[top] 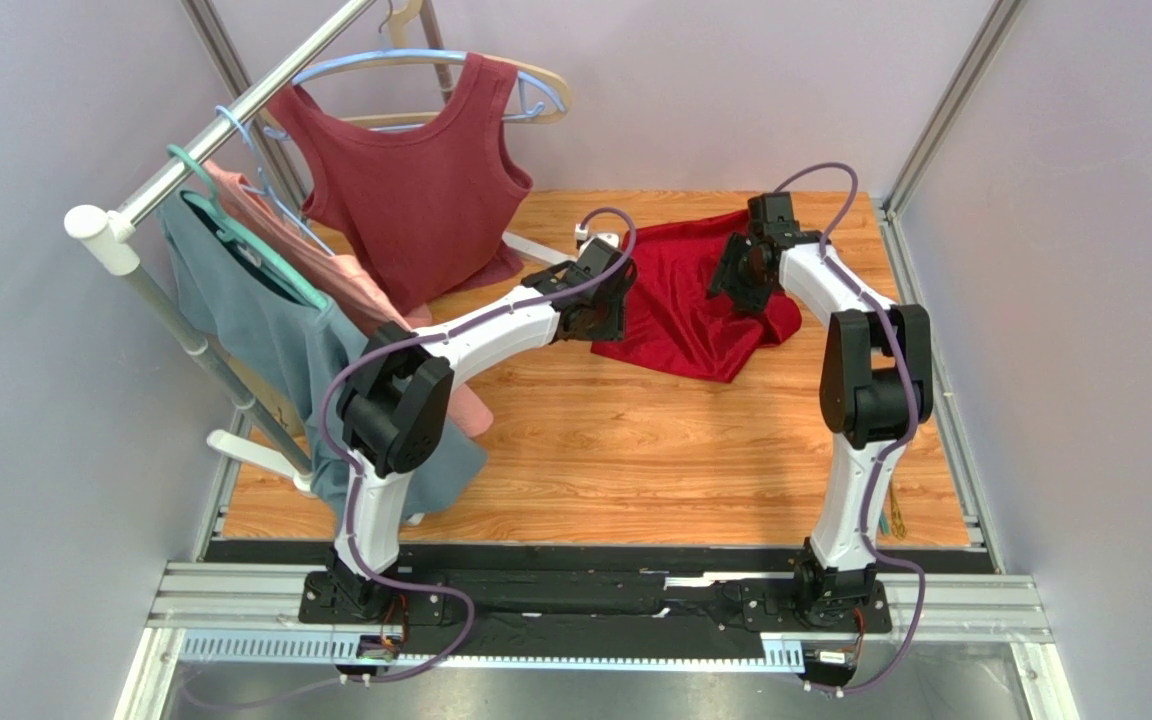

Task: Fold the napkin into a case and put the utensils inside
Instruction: Pick up the crumpled napkin from the corner of the board.

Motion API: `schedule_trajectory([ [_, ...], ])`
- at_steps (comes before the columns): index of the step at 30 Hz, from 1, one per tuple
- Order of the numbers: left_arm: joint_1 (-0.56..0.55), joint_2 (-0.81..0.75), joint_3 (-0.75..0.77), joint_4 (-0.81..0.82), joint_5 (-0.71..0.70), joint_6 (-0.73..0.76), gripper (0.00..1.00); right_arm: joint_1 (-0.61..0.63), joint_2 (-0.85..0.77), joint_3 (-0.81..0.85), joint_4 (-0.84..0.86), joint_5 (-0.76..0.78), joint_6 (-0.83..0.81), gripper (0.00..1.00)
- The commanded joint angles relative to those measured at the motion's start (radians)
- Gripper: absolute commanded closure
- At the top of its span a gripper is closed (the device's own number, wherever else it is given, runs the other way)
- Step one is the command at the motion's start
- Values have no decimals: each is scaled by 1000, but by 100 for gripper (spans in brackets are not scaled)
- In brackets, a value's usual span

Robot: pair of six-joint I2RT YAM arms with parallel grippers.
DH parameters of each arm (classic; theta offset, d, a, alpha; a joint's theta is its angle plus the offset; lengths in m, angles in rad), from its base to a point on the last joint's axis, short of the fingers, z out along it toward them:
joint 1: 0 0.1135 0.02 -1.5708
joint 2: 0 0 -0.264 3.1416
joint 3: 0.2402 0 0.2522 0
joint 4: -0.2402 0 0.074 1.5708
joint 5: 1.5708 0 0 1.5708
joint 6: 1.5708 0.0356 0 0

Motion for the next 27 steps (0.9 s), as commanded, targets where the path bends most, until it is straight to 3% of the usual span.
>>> schedule_trajectory([
  [1, 20, 43, 2, -52, 27, 5, 44, -20, 18, 5, 33, -46, 31, 48],
  [12, 30, 137, 59, -73, 76, -19, 39, -33, 90, 14, 66, -100, 36, 51],
  [24, 63, 223, 120, -84, 50, -31, 45, -35, 110, 45, 86, -114, 37, 57],
  [27, 64, 205, 94, -59, 1, -10, 44, -36, 115, 58, 88, -109, 37, 65],
])
